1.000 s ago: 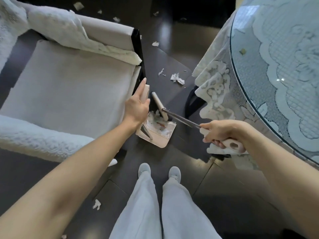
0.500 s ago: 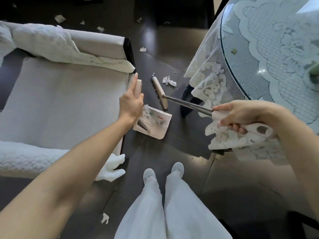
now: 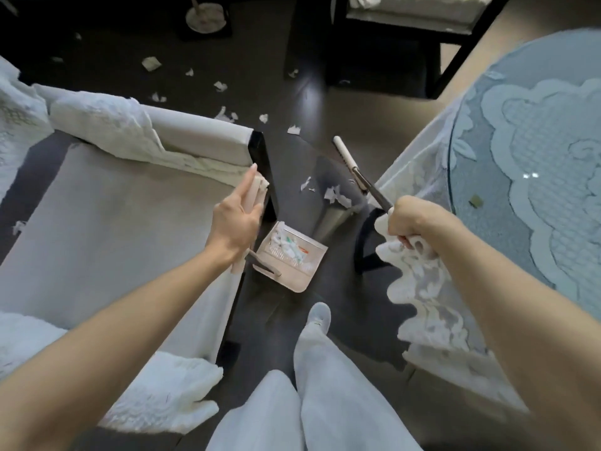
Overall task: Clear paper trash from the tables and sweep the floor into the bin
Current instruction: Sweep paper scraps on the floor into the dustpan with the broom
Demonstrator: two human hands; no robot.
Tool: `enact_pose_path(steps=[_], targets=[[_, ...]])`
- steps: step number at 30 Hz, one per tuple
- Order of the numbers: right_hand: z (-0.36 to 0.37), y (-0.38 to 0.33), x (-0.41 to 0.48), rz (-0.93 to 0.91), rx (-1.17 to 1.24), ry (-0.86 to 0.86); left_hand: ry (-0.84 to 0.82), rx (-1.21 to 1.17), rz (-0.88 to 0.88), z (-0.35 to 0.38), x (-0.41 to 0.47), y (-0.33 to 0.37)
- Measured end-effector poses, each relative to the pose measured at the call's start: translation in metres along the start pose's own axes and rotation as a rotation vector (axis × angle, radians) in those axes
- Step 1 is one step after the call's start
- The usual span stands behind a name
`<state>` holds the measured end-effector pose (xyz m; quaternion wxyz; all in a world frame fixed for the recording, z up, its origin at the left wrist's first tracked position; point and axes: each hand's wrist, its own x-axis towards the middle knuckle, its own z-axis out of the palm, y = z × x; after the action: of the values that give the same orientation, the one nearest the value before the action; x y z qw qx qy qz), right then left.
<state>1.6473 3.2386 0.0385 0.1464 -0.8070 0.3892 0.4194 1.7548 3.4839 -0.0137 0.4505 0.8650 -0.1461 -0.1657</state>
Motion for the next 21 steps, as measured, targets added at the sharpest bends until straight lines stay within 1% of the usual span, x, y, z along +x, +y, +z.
enact_pose_path(steps=[2, 3, 5, 9, 12, 17, 21], targets=[[-0.008, -0.006, 0.023, 0.005, -0.048, 0.010, 0.001, 0.023, -0.016, -0.007, 0.004, -0.003], [-0.011, -0.009, 0.035, -0.024, -0.071, 0.014, 0.007, 0.032, -0.028, -0.010, 0.004, -0.006], [-0.014, -0.013, 0.053, -0.048, -0.014, 0.001, 0.019, 0.031, -0.051, -0.016, 0.000, -0.012], [-0.005, -0.024, 0.061, -0.112, 0.055, -0.113, 0.038, 0.058, -0.072, -0.026, -0.011, -0.034], [0.001, -0.031, 0.043, -0.144, 0.074, -0.177, 0.026, 0.075, -0.055, -0.030, -0.013, -0.040], [0.014, -0.034, 0.007, -0.108, 0.050, -0.288, 0.025, 0.030, -0.057, -0.030, -0.006, -0.037], [0.042, -0.020, -0.027, -0.101, 0.182, -0.363, -0.054, -0.023, -0.020, -0.022, 0.003, -0.028]])
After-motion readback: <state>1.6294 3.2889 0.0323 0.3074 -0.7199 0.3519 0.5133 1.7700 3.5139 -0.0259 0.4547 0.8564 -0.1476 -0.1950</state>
